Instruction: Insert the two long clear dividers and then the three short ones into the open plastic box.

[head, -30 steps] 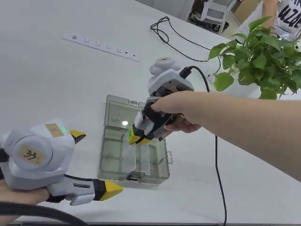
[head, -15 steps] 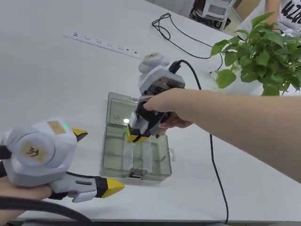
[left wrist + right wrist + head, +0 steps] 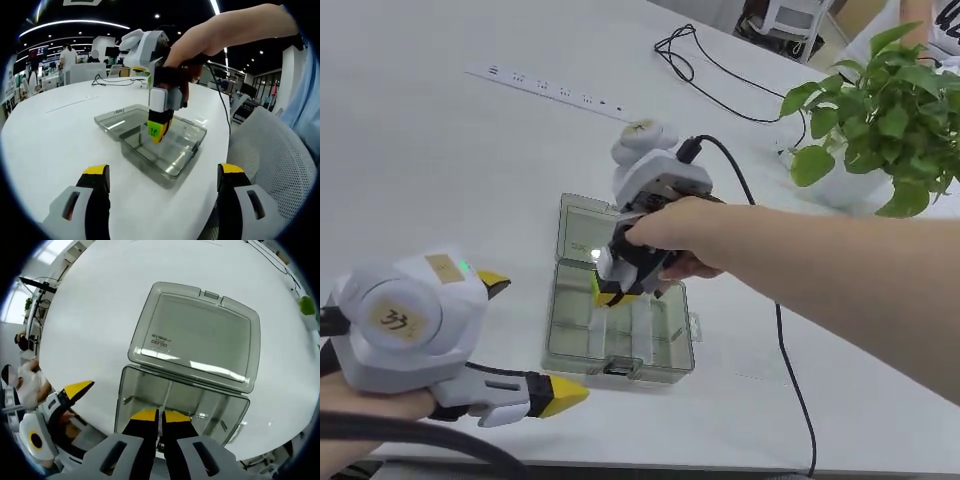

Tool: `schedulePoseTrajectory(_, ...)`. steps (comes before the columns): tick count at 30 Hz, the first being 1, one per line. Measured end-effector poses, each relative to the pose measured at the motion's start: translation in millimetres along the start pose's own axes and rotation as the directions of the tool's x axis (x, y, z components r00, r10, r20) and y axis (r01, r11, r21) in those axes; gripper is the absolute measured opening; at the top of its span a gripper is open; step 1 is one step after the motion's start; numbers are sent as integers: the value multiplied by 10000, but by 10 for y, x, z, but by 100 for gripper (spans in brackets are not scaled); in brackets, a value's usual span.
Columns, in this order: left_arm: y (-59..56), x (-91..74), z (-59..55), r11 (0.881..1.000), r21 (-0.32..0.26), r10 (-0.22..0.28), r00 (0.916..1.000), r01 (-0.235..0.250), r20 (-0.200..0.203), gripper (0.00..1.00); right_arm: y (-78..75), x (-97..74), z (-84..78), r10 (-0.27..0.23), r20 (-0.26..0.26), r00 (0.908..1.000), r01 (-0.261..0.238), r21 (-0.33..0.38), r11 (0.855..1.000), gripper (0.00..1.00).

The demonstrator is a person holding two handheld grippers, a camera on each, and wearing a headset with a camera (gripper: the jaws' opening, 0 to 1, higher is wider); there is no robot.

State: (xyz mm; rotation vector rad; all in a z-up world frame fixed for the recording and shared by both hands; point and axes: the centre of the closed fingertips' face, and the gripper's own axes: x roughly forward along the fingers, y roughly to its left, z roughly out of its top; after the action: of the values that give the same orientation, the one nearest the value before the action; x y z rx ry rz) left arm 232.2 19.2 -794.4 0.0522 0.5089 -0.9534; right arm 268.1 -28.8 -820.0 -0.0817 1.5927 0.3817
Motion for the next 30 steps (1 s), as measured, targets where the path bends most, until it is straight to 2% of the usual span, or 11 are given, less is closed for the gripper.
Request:
schedulePoseTrajectory(16,-40,-17,23,10000,25,54,10000,-54,31,90,23,-9,-20,5,32,10000,-4,-117,9999,3)
schedulePoseTrajectory(21,-37,-31,5,10000,42,58,10000,-58,-73,90,-6,-2,34,134,71,9999,-132,-261,9996,4)
schedulePoseTrajectory(25,-31,-42,4,9999,82,73,9999,-72,-126,90,-6,-4,78,401,276,9988,-384,-596,9975,6)
schedulePoseTrajectory(30,-33,-39,-3,9999,162,66,9997,-62,-245,90,-87,-42,135,500,628,9968,-436,-997,9941,14)
